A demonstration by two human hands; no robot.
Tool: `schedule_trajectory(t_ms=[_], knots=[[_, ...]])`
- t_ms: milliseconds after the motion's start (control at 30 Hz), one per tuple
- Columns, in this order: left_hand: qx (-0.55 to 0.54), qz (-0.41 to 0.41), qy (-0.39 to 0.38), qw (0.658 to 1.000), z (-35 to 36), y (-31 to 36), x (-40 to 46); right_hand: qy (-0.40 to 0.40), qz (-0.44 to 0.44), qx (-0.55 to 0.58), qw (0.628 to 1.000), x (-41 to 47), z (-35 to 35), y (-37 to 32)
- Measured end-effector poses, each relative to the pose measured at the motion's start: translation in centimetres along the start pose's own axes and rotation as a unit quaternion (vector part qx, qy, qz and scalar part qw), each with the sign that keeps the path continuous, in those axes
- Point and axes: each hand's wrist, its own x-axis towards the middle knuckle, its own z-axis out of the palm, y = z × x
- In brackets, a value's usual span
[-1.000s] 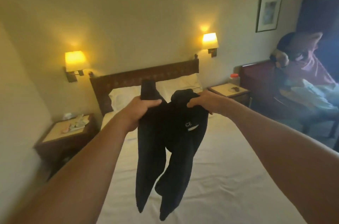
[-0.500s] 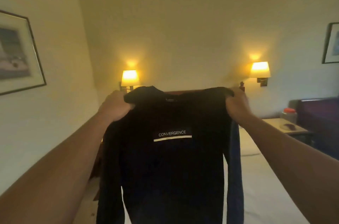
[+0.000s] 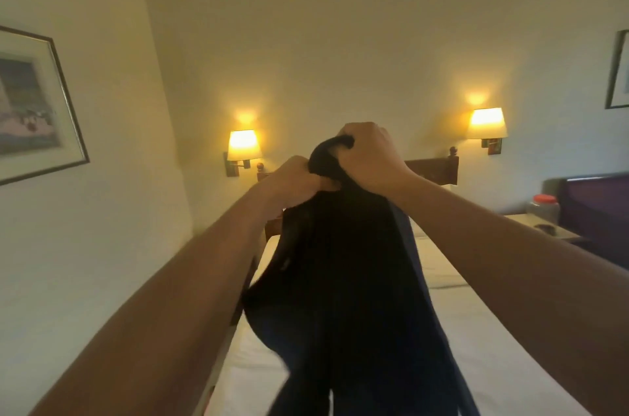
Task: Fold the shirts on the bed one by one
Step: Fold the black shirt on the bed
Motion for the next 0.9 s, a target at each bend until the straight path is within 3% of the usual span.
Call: schedule_trajectory(t_ms=[133,200,333,433,500,600,667,700,767,833,900], knots=[[0.058,0.052,0.037,0.996,-0.3,0.5,1.1,-0.082,0.035,0.02,0.996,-1.8,-0.7,2.1],[0.094,0.077,0.05,0.991,0.0,1.0,1.7,-0.123,0.091,0.043,0.987,-3.2,-0.8,3.9],[0.161,0.086,0.089,0.979,-0.2,1.1,2.3,-0.164,0.215,-0.031,0.962,-6.1,-1.3,7.9],[0.198,0.064,0.099,0.973,-0.7,0.3,2.7,-0.163,0.303,0.046,0.938,-6.2,-2.5,7.6],[0.214,0.027,0.097,0.972,-0.6,0.0,2.8,-0.115,0.311,0.074,0.941,-4.7,-3.4,6.2],[0.055,-0.052,0.071,0.995,-0.2,0.1,2.8,-0.021,0.29,0.132,0.948,-2.3,-4.3,3.1],[-0.113,-0.086,0.09,0.986,-0.1,0.3,3.1,-0.002,0.3,0.273,0.914,-2.6,-4.2,0.7],[-0.178,-0.088,0.105,0.974,0.0,0.3,3.3,-0.02,0.306,0.349,0.886,-2.4,-4.0,-0.7],[-0.266,-0.095,0.127,0.951,-0.2,0.9,3.3,-0.133,0.264,0.477,0.828,-2.1,-3.2,-1.8],[-0.314,-0.096,0.143,0.934,-0.7,1.2,3.4,-0.231,0.197,0.514,0.803,-2.7,-2.3,-0.9],[-0.323,-0.091,0.159,0.929,-1.3,1.4,3.4,-0.237,0.17,0.505,0.813,-3.2,-1.6,1.1]])
